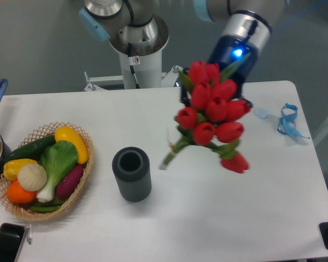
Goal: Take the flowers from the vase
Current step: 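Lift the gripped tulips up out of the grey vase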
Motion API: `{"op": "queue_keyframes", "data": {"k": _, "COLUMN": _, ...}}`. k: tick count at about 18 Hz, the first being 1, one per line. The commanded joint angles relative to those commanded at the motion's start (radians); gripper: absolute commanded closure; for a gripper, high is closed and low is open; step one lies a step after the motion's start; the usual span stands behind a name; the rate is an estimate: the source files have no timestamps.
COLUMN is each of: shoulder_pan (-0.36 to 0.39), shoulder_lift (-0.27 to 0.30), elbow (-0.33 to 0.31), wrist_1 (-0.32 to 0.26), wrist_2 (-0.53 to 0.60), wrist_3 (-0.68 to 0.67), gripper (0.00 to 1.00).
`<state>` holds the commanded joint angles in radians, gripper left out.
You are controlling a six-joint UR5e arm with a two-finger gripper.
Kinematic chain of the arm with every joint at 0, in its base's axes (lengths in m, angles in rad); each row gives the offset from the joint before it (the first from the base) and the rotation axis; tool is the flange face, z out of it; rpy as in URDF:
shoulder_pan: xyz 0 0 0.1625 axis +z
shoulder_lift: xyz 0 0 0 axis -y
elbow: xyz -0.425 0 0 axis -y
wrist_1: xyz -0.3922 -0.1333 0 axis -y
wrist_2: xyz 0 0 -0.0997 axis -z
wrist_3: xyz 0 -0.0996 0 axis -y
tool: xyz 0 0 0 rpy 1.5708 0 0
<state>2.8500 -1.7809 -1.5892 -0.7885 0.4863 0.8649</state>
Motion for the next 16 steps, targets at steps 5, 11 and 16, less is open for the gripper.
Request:
{"op": "queue_keyframes", "data": {"k": 5, "shoulder_pan": 0.037, "shoulder_lift": -0.011, "elbow": -0.002, "wrist_1": 0.002, "wrist_2": 0.006, "wrist_3": 0.037, "gripper": 0.56}}
{"op": "queue_keyframes", "data": {"k": 11, "shoulder_pan": 0.048, "shoulder_lift": -0.037, "elbow": 0.003, "wrist_1": 0.006, "wrist_2": 0.081, "wrist_3": 0.078, "gripper": 0.56}}
{"op": "queue_keyframes", "data": {"k": 16, "shoulder_pan": 0.058, "shoulder_lift": -0.045, "elbow": 0.005, "wrist_1": 0.008, "wrist_2": 0.086, "wrist_3": 0.083, "gripper": 0.56}}
